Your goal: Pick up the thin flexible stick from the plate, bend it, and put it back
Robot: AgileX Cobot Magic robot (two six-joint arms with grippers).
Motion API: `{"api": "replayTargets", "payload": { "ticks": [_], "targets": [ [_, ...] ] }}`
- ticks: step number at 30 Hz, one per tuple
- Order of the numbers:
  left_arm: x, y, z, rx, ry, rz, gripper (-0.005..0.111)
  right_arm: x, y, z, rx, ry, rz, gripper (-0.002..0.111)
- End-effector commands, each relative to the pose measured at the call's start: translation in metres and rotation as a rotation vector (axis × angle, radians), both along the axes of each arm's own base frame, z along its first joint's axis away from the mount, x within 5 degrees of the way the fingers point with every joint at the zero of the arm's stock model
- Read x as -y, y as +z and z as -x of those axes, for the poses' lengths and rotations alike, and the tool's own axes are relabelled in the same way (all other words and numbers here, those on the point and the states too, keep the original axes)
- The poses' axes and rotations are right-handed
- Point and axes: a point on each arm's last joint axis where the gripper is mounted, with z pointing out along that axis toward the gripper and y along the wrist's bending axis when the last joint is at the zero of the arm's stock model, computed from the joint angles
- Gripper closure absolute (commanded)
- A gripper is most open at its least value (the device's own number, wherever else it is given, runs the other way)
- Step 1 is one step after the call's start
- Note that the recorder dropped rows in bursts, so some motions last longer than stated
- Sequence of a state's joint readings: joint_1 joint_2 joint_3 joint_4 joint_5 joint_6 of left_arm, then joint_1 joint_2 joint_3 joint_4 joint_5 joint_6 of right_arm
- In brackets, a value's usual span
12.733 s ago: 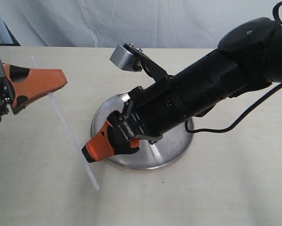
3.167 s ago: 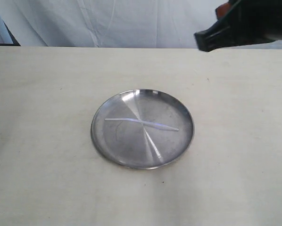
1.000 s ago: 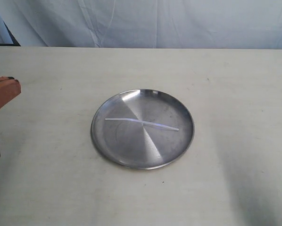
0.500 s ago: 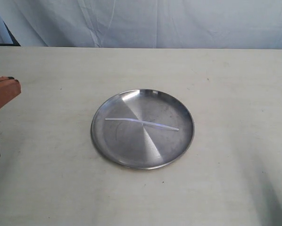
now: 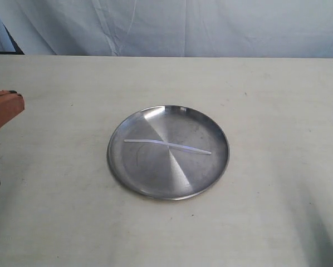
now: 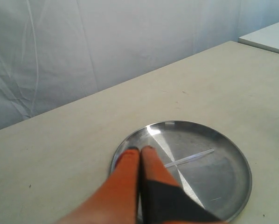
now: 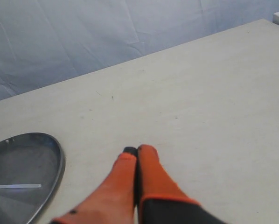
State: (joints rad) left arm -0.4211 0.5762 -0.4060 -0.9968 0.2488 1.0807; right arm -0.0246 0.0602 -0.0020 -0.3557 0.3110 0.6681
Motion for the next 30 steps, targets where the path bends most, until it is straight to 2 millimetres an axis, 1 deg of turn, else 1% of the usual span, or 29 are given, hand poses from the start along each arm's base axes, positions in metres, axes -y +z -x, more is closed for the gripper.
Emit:
{"api": "replayTargets", "payload": {
  "ticks": [1, 4, 6, 9, 11, 12, 13, 14, 18, 22, 30],
  "targets": [
    [-0.001, 0.0, 0.0, 0.002, 0.014, 0.014, 0.107, 0.0, 0.0, 0.0, 0.005, -0.003, 0.0, 0.109],
    [-0.005, 0.001, 0.003, 0.034, 0.039, 0.027, 0.107, 0.0, 0.0, 0.0, 0.005, -0.003, 0.0, 0.109],
    [-0.013, -0.004, 0.003, 0.049, 0.114, 0.052, 0.107, 0.0, 0.0, 0.0, 0.005, -0.003, 0.0, 0.109],
    [-0.029, -0.021, 0.005, 0.032, 0.275, 0.133, 0.107, 0.0, 0.0, 0.0, 0.005, -0.003, 0.0, 0.109],
    [-0.039, -0.032, 0.011, 0.022, 0.366, 0.191, 0.107, 0.0, 0.0, 0.0, 0.005, -0.003, 0.0, 0.109],
    [-0.048, -0.043, 0.018, 0.024, 0.444, 0.244, 0.107, 0.0, 0.0, 0.0, 0.005, -0.003, 0.0, 0.109],
    [-0.051, -0.046, 0.021, 0.037, 0.471, 0.257, 0.107, 0.0, 0.0, 0.0, 0.005, -0.003, 0.0, 0.109],
    [-0.056, -0.052, 0.028, 0.084, 0.52, 0.271, 0.107, 0.0, 0.0, 0.0, 0.005, -0.003, 0.0, 0.109],
    [-0.062, -0.063, 0.041, 0.18, 0.564, 0.269, 0.107, 0.0, 0.0, 0.0, 0.005, -0.003, 0.0, 0.109],
    [-0.062, -0.078, 0.048, 0.214, 0.565, 0.27, 0.107, 0.0, 0.0, 0.0, 0.005, -0.003, 0.0, 0.109],
    [-0.064, -0.078, 0.048, 0.222, 0.587, 0.259, 0.107, 0.0, 0.0, 0.0, 0.005, -0.003, 0.0, 0.109]
  ]
}}
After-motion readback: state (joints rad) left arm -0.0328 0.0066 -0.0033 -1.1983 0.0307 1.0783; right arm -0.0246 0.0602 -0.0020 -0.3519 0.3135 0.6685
